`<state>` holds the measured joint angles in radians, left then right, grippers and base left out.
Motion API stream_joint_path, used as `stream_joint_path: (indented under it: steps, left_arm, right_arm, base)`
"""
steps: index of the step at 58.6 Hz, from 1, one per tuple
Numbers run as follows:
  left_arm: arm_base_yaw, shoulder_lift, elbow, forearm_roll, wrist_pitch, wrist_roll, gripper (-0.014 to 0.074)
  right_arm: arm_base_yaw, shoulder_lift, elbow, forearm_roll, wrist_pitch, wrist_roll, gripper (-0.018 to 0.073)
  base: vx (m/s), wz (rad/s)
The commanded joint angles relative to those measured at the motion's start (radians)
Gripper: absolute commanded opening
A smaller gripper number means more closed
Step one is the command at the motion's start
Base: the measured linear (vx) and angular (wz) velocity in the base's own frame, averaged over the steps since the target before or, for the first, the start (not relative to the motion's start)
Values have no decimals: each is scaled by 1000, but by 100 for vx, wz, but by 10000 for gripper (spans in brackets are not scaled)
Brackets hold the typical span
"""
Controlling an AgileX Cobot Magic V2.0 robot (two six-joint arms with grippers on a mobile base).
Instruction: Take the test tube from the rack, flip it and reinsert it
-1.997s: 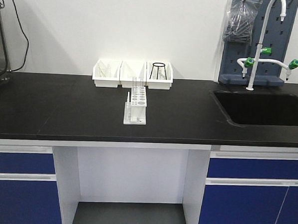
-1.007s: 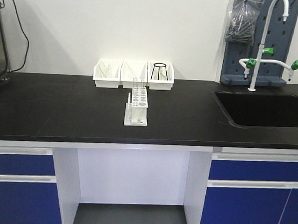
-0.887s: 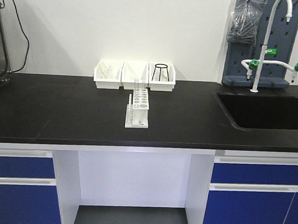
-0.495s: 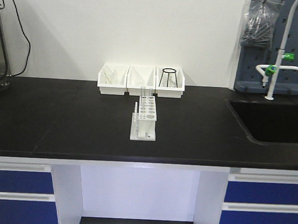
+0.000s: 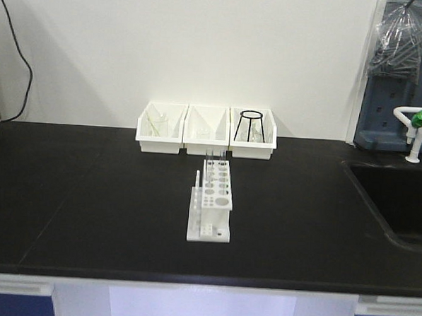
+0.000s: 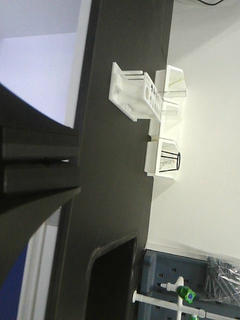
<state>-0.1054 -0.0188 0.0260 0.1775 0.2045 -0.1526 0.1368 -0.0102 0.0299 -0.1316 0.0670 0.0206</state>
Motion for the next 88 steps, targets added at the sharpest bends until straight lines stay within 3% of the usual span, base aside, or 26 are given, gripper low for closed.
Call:
stream_joint_path:
  steps: [1,88]
  left_arm:
    - [0,-7,-4,-5,-80,-9,-6]
    - [0,-7,-4,-5,-80,-9,-6]
  right_arm:
    - [-6,-14,3,-4,-76,-1,-11]
    - [-6,-14,3,-4,-78,-1,-11]
  base:
    - [37,-3]
    - [29,-3]
